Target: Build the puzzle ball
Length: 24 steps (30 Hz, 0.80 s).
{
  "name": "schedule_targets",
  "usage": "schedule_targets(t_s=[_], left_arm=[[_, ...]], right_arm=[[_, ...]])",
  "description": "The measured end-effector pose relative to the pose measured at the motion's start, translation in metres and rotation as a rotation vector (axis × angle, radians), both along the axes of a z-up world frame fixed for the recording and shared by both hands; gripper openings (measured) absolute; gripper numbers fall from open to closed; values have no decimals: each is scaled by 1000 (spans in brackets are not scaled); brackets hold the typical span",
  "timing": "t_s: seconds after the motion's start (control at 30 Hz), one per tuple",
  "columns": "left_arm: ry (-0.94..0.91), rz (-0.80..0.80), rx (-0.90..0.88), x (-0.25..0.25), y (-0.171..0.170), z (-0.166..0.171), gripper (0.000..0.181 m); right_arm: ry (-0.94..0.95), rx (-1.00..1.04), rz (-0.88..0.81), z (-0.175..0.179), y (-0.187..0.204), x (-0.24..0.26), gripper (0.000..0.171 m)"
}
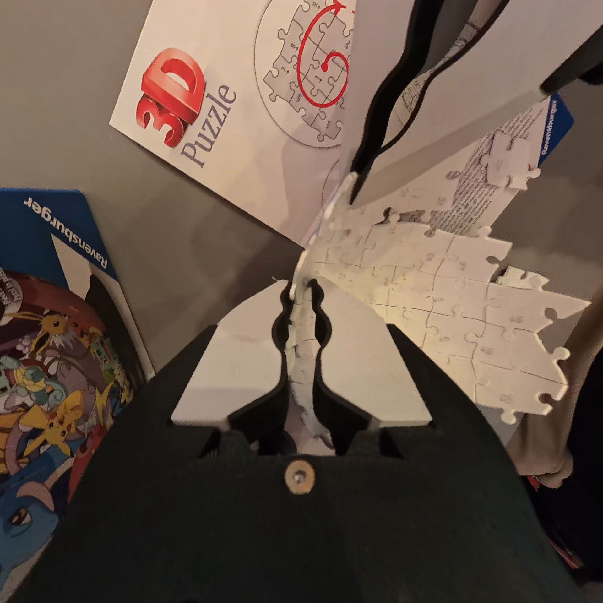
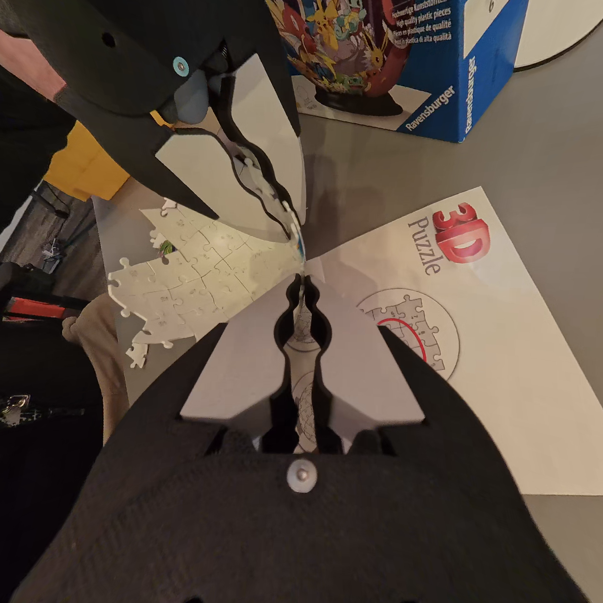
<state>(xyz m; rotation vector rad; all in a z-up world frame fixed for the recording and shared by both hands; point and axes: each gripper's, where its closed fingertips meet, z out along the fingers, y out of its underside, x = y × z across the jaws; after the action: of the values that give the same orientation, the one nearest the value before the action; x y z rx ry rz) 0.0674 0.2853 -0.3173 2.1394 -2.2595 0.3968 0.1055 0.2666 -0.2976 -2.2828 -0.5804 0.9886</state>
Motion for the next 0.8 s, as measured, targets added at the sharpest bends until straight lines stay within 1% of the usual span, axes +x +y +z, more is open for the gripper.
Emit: schedule_targets(t_s=[0.1, 0.23, 0.8], left_arm=[[15, -2, 7, 0, 0, -1, 10], [14, 3, 4, 1, 0, -1, 10], [98, -5, 54, 0, 0, -2, 11]], right_arm=[[-18, -26, -1, -6, -1, 1, 0], [-15, -26, -1, -5, -3, 2, 0], [-29, -119, -94, -12, -1, 4, 0]])
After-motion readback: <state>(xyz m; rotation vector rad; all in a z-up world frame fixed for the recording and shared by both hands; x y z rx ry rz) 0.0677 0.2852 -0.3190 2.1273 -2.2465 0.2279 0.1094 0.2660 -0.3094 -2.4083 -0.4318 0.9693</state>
